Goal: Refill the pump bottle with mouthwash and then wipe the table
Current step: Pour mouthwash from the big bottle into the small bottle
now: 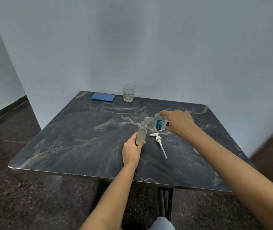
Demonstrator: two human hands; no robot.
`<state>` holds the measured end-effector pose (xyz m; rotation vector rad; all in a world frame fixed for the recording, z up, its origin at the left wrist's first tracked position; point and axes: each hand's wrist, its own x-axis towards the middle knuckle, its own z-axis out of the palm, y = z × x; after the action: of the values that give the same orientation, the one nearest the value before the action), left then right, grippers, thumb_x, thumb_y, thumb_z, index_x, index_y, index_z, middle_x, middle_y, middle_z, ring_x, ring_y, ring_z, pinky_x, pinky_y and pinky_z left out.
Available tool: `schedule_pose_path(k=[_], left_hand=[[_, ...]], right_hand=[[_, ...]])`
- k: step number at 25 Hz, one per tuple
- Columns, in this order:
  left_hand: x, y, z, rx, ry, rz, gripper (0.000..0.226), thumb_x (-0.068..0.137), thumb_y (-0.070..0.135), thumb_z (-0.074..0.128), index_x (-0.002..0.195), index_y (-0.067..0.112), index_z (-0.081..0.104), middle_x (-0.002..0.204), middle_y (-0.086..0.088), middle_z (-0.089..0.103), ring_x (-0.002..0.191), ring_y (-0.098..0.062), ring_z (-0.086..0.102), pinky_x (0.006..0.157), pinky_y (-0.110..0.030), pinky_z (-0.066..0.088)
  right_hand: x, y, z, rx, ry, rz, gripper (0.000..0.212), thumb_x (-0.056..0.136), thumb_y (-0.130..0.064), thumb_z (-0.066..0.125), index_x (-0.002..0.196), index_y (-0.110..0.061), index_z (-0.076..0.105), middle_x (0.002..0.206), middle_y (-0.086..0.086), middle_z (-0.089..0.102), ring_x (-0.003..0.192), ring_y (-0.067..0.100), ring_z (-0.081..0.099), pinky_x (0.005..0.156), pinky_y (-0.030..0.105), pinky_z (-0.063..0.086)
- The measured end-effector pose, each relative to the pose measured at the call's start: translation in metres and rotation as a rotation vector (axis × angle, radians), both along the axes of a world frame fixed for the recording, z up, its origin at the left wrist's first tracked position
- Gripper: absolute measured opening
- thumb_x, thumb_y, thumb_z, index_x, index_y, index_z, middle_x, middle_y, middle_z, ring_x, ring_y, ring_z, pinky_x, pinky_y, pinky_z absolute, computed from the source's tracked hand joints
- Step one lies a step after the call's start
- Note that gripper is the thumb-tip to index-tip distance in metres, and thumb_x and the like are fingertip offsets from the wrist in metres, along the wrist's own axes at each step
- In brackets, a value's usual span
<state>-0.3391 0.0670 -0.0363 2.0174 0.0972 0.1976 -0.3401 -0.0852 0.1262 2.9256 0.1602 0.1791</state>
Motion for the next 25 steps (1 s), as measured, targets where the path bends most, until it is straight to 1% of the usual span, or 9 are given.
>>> schedule_pose_path(k=[3, 9, 15, 25], left_hand=[[-0.0011, 0.0005, 0.0008, -0.024, -0.009, -0.005, 0.051, 0.088, 0.029, 0.067, 0.137, 0.026, 0.051, 0.123, 0.001, 0.066, 0.110, -0.017, 0.062, 0.096, -0.036, 0.049], [-0.0017, 0.0003, 0.0007, -0.024, -0.009, -0.005, 0.052, 0.088, 0.030, 0.067, 0.137, 0.025, 0.051, 0.123, 0.001, 0.066, 0.110, -0.017, 0.062, 0.095, -0.037, 0.050], [-0.0023, 0.0002, 0.0021, -0.031, -0.006, -0.006, 0.051, 0.088, 0.029, 0.067, 0.136, 0.026, 0.052, 0.122, 0.002, 0.066, 0.109, -0.017, 0.063, 0.095, -0.037, 0.051], [-0.0025, 0.0006, 0.0027, -0.035, -0.006, -0.010, 0.050, 0.088, 0.028, 0.067, 0.136, 0.026, 0.052, 0.121, 0.002, 0.067, 0.107, -0.017, 0.063, 0.095, -0.036, 0.050]], right_hand=[[-0.0010, 0.0013, 0.0016, -0.016, 0.002, -0.002, 0.053, 0.089, -0.014, 0.057, 0.135, -0.032, 0.040, 0.118, 0.005, 0.065, 0.107, 0.028, 0.059, 0.091, 0.042, 0.041], [-0.0029, 0.0018, 0.0016, -0.015, -0.008, 0.003, 0.049, 0.089, -0.014, 0.057, 0.133, -0.032, 0.041, 0.117, 0.004, 0.065, 0.106, 0.028, 0.060, 0.090, 0.042, 0.041], [-0.0032, 0.0035, 0.0045, -0.025, -0.009, 0.008, 0.050, 0.090, -0.012, 0.056, 0.133, -0.031, 0.041, 0.118, 0.004, 0.065, 0.108, 0.028, 0.059, 0.092, 0.043, 0.041], [-0.0031, 0.0039, 0.0045, -0.027, -0.002, 0.010, 0.050, 0.090, -0.015, 0.059, 0.134, -0.031, 0.041, 0.120, 0.005, 0.064, 0.109, 0.029, 0.059, 0.094, 0.044, 0.040]])
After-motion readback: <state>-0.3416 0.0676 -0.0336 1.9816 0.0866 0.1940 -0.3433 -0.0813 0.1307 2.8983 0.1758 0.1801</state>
